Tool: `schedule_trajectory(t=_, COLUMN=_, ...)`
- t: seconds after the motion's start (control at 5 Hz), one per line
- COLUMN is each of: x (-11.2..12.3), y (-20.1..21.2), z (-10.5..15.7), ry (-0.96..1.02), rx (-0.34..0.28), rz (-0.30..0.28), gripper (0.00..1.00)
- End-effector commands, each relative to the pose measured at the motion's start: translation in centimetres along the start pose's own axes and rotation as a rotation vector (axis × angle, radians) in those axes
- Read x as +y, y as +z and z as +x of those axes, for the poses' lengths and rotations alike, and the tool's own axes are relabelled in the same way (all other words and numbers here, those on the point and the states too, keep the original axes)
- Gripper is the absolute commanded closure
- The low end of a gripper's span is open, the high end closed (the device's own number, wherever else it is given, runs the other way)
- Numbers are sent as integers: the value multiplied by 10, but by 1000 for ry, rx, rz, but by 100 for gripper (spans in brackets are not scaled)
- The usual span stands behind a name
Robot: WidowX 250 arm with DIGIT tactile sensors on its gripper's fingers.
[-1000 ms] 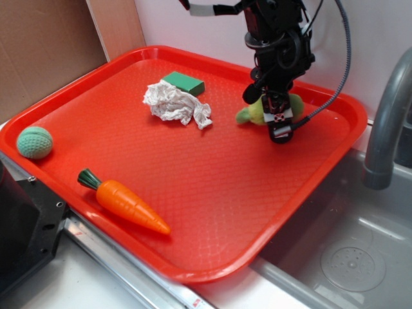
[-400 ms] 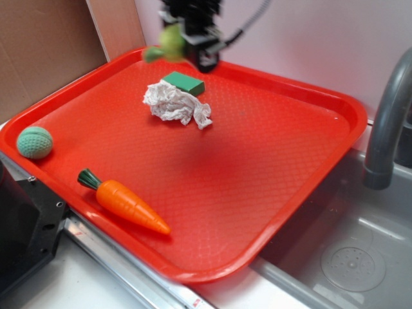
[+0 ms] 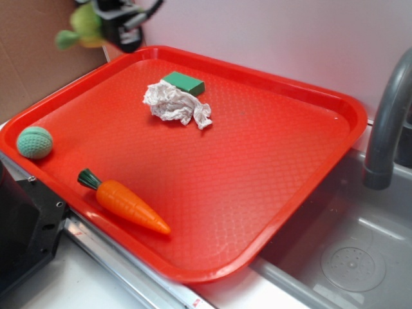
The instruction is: Grab the green animal.
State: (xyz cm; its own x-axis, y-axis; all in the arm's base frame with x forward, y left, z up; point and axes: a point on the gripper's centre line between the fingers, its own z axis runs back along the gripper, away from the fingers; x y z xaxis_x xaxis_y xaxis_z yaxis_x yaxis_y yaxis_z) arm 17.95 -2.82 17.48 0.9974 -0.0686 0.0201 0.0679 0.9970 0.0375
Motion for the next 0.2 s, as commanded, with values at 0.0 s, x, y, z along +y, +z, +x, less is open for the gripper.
schedule_trajectory(t=0.0, x=-11, y=19, z=0, ry=39, rx=2, rz=77, gripper=67)
